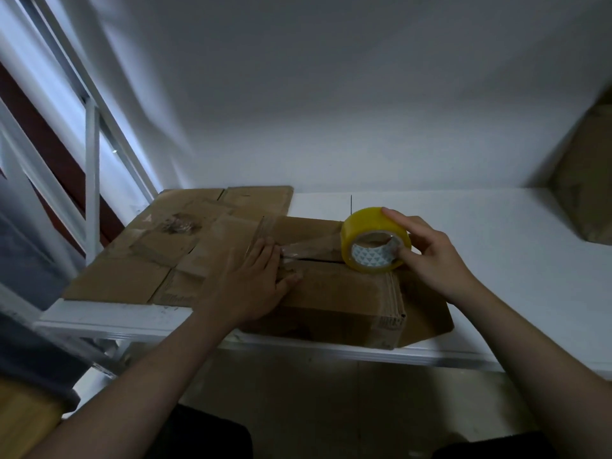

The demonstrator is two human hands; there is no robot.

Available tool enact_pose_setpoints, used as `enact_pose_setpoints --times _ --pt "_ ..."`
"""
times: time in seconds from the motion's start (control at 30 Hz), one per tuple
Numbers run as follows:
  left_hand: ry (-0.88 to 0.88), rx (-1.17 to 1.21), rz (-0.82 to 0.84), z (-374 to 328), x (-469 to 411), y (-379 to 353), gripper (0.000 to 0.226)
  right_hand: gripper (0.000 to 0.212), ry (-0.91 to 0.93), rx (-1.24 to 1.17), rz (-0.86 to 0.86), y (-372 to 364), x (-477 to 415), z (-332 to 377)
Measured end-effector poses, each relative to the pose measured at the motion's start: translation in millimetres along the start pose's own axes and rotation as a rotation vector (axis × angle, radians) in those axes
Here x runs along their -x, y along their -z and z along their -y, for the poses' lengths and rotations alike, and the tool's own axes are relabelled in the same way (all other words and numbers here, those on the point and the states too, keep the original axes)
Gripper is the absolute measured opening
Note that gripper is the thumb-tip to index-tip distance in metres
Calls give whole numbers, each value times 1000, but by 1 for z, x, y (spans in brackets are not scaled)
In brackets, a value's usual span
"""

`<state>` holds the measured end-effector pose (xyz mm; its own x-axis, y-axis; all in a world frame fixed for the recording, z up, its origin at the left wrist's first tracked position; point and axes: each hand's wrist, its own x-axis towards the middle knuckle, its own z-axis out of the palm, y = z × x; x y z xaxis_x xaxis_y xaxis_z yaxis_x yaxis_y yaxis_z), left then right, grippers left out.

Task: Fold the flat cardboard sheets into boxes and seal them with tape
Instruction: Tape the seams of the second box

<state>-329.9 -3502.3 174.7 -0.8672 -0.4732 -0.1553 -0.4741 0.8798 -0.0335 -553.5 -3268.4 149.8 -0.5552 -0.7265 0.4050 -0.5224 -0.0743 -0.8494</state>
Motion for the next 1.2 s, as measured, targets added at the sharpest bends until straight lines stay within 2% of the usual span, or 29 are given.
enact_pose_setpoints --times 0.3,0.5,0.57,0.67,1.0,1.2 --pt "-7 29 90 -44 -18 5 94 61 32 161 19 -4 -3 6" --pt "-9 54 104 -45 -19 2 96 69 79 265 45 -3 -9 20" --pt "-13 54 97 -44 -18 -1 97 70 103 357 96 -1 -11 28" --pt "-11 63 85 -44 -18 -2 100 62 118 614 150 6 -12 42" --pt "0 85 72 -42 -17 -6 107 62 -58 1008 151 35 2 66" --pt "-3 80 53 -42 -17 -9 107 66 -127 999 179 38 9 55"
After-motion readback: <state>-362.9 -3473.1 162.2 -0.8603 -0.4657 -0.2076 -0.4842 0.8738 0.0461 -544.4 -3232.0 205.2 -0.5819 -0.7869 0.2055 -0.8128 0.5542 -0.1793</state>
